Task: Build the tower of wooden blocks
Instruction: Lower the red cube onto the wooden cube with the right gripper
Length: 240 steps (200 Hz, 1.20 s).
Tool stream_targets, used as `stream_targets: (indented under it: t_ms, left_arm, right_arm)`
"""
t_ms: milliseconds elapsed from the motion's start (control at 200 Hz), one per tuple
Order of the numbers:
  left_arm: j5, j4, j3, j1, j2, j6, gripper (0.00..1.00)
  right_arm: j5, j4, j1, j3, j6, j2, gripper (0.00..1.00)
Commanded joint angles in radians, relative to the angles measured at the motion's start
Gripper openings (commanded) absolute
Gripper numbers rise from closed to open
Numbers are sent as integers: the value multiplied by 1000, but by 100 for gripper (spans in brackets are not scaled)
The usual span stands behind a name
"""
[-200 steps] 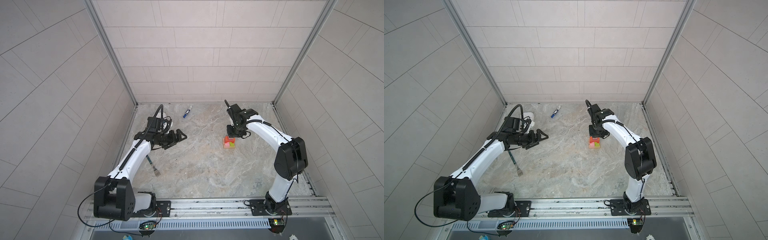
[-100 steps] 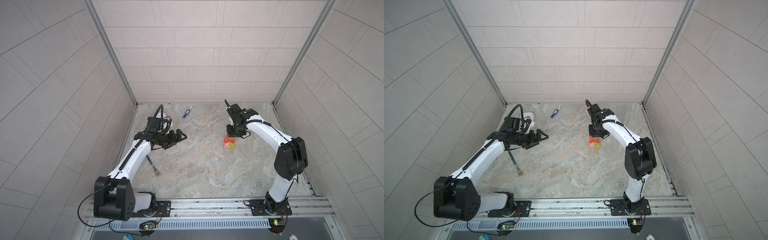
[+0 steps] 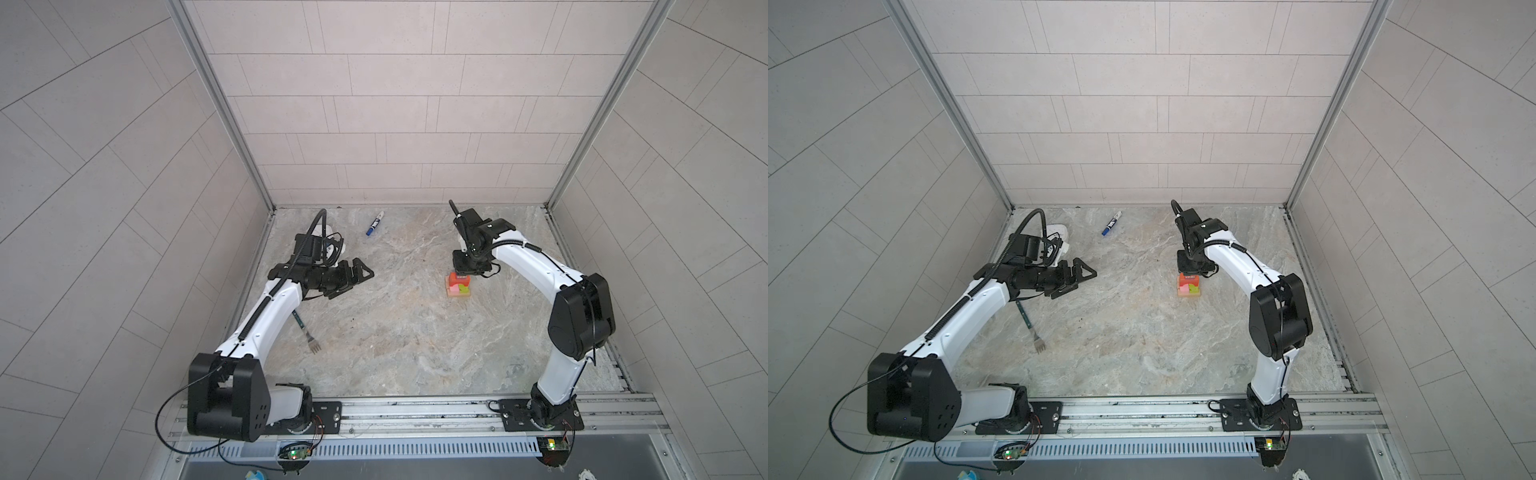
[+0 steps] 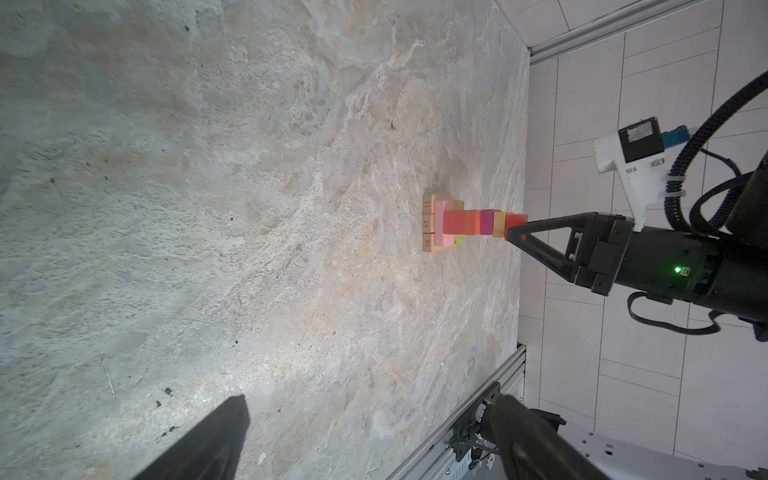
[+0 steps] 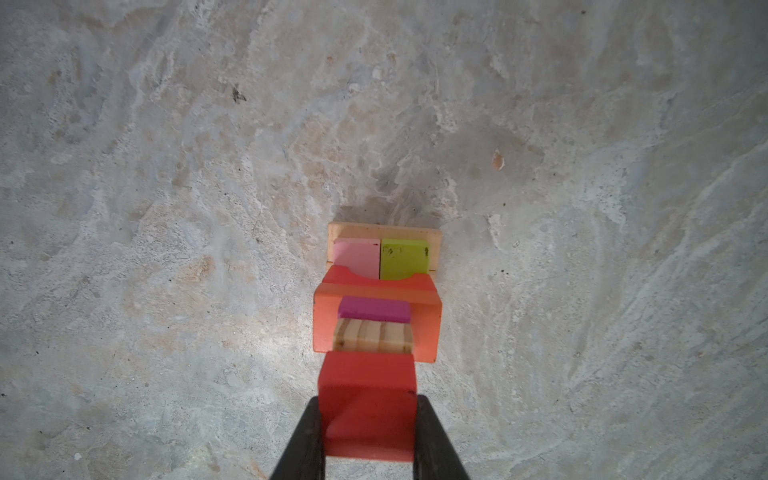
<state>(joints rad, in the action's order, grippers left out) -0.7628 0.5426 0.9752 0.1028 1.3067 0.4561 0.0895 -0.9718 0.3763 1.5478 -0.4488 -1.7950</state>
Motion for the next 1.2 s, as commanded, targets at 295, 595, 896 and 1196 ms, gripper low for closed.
stream_targets:
  t_ms: [295, 595, 896, 1196]
  left_arm:
    - [-6, -6, -9, -7, -12, 4, 98]
    - [-5, -6, -8, -7, -12, 4, 98]
    - [-5, -6, -9, -6, -14, 4, 98]
    - [-4, -5, -9, -7, -14, 3, 98]
  right_arm:
    - [-19, -21, -8, 13, 1, -3, 25]
    - [-15, -15, -8, 12, -2, -10, 25]
    - [-8, -12, -8, 12, -2, -15, 29]
    - [-5, -12, -8, 12, 1, -17, 33]
